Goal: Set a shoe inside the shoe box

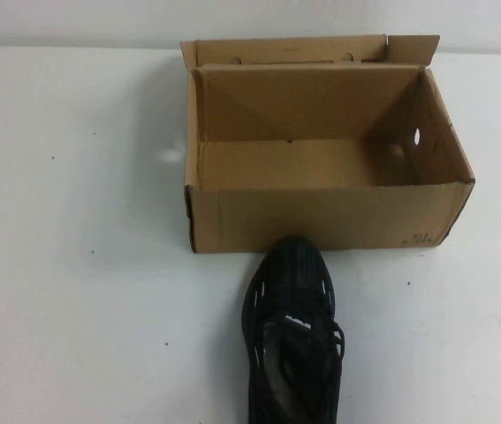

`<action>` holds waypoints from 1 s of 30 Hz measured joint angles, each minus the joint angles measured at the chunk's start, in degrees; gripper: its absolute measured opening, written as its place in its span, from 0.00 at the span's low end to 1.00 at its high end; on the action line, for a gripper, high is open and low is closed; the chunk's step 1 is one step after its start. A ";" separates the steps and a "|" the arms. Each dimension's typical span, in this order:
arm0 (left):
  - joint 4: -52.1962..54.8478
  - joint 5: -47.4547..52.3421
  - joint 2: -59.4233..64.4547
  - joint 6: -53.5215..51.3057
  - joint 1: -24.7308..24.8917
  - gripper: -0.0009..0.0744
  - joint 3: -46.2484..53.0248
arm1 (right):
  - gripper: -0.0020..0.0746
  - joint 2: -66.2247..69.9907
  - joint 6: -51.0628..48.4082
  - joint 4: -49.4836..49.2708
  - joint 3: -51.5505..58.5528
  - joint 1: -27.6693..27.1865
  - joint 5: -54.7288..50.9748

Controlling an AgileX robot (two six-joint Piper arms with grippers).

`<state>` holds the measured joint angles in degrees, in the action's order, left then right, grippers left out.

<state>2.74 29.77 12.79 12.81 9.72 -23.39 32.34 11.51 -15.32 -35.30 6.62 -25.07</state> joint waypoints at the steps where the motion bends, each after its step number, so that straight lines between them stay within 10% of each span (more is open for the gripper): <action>1: 0.00 1.13 0.00 0.00 0.00 0.01 0.00 | 0.00 0.80 -0.70 -0.71 -0.03 0.00 -0.25; 14: -4.32 12.93 0.00 0.39 0.13 0.01 0.00 | 0.02 20.36 -67.69 -41.36 -6.13 2.02 -21.25; 30: -8.60 15.59 0.00 0.50 0.40 0.01 0.00 | 0.38 41.89 -58.29 -10.61 -20.65 30.98 -16.62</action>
<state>-5.86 45.36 12.79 13.31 10.11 -23.39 74.23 -46.79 -25.93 -55.95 37.59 -41.69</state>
